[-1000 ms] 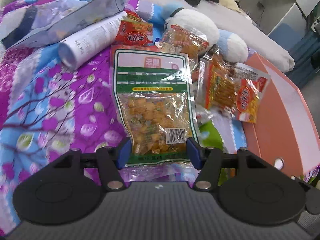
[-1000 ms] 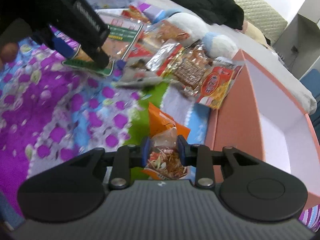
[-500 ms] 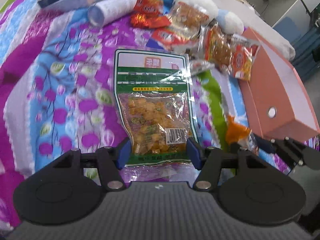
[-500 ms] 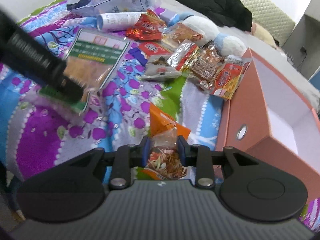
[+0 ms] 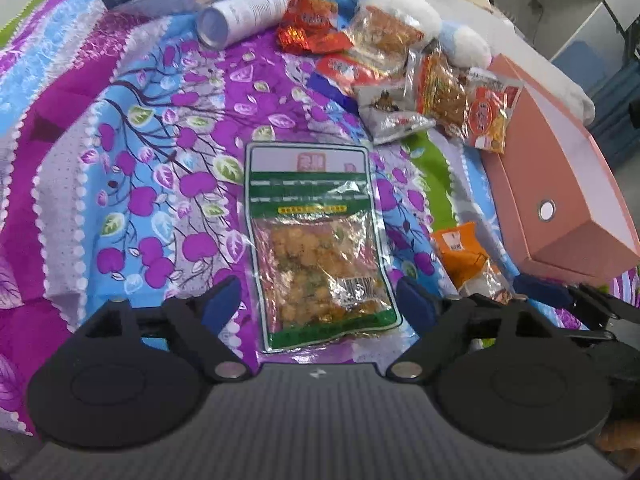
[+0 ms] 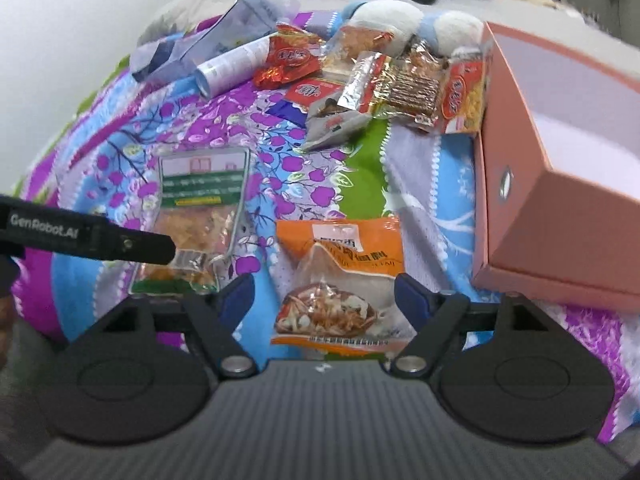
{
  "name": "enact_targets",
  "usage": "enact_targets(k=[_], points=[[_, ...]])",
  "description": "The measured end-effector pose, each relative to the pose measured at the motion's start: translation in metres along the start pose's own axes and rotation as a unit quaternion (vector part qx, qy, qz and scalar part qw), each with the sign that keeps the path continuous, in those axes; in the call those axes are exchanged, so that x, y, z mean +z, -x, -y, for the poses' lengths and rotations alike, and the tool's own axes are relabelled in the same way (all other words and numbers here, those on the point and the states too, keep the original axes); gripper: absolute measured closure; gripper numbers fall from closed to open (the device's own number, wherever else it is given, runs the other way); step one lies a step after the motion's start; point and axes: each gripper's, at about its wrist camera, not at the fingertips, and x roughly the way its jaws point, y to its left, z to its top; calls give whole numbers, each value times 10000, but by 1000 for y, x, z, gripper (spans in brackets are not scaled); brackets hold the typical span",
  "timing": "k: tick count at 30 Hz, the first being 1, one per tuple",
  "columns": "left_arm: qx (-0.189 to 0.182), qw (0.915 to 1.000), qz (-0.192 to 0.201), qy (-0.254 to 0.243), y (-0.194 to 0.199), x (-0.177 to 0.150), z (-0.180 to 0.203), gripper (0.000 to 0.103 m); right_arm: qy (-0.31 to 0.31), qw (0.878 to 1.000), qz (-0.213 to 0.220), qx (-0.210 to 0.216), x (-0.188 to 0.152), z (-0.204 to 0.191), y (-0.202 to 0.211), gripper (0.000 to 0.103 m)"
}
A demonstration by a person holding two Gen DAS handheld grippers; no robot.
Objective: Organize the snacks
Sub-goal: 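Lift green-labelled bag with left tool while right tool grasps orange-labelled bag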
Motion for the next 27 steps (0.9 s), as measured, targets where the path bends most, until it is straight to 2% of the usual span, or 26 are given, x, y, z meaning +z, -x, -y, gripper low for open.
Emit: enact_targets(k=[4, 8, 11, 13, 16, 22, 27], points=[[-30, 9998, 4, 207, -2, -2, -6, 14, -258, 9995, 37, 149, 1, 9, -1, 25], [-214, 9985, 20, 507, -5, -4, -14, 14, -452, 9988, -17, 193, 3, 14, -12, 25], [-197, 9980, -10, 597, -8, -4, -17, 12, -465, 9988, -131, -65, 3, 16, -23, 26], [-226, 9980, -57, 593, -11, -4, -17, 5, -664, 9973, -274, -150, 3, 21, -29, 28], [-209, 9982, -91, 550, -14, -4, -15, 5, -1242, 9917, -318, 0, 2, 36, -28, 28], [-214, 9983, -223, 502, -25, -6, -10, 5, -1740, 9836, -235, 413, 3, 49, -17, 27], [-119, 9990, -89, 423, -28, -8, -4, 5, -2141, 9743, -366, 595, -1, 62, -23, 25]])
